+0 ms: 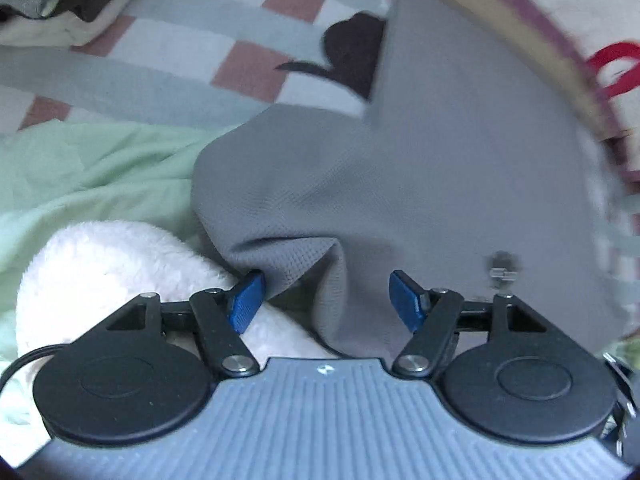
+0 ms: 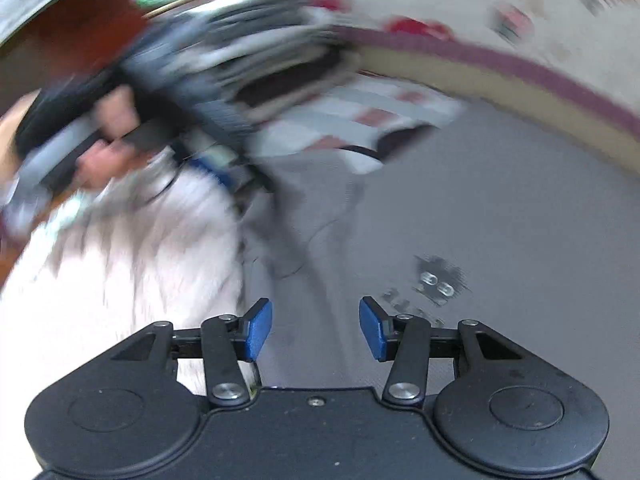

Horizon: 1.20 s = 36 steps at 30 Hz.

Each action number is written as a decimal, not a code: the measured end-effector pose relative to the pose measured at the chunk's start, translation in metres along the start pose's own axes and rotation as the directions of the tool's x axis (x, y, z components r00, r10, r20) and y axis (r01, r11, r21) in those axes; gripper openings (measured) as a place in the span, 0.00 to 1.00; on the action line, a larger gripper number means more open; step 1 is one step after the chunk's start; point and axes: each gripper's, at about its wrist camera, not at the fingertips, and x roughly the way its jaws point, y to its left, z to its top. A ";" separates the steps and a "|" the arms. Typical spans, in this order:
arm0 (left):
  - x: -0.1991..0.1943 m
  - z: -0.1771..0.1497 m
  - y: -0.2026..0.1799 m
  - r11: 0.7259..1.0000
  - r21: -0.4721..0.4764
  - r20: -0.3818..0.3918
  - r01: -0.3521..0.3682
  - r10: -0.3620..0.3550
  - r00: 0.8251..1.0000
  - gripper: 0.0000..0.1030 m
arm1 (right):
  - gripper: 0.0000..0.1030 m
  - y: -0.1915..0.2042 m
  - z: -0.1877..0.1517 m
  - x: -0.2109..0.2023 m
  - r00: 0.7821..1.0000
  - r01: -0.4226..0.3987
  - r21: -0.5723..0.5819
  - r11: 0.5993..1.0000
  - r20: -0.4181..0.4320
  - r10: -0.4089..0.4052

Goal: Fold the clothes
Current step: 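Open both grippers and lay the shirt on the rug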

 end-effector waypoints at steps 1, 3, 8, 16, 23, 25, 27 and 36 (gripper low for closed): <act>0.004 0.002 -0.009 0.999 0.020 0.009 -0.036 0.036 0.999 0.71 | 0.52 0.001 -0.008 0.004 1.000 -0.004 -0.040 0.999 -0.015 0.003; 0.016 0.008 -0.020 0.996 0.046 0.026 -0.077 0.076 0.997 0.76 | 0.52 -0.007 -0.021 0.011 0.999 0.002 -0.043 0.999 -0.053 -0.005; 0.038 0.005 -0.027 0.971 -0.062 0.132 -0.229 0.236 0.963 0.76 | 0.52 -0.036 -0.040 0.004 0.998 0.019 0.079 0.997 -0.054 -0.014; 0.009 -0.036 -0.094 0.861 0.291 0.470 -0.418 0.252 0.846 0.12 | 0.53 -0.117 -0.070 -0.088 0.918 0.270 0.337 0.902 0.193 -0.347; -0.084 -0.107 -0.248 0.746 0.641 0.540 -0.182 -0.270 0.797 0.07 | 0.53 -0.195 -0.149 -0.165 0.860 0.025 0.664 0.748 0.367 -0.354; -0.086 -0.124 -0.293 0.683 0.730 0.414 -0.002 -0.440 0.797 0.11 | 0.53 -0.204 -0.169 -0.169 0.853 -0.002 0.720 0.694 0.363 -0.374; -0.064 -0.134 -0.329 0.589 0.777 0.212 0.223 -0.578 0.788 0.28 | 0.53 -0.210 -0.180 -0.166 0.860 0.027 0.756 0.654 0.316 -0.401; 0.044 -0.110 -0.297 0.698 0.658 0.123 0.282 -0.469 0.874 0.46 | 0.53 -0.218 -0.221 -0.144 0.864 -0.050 0.846 0.530 0.303 -0.402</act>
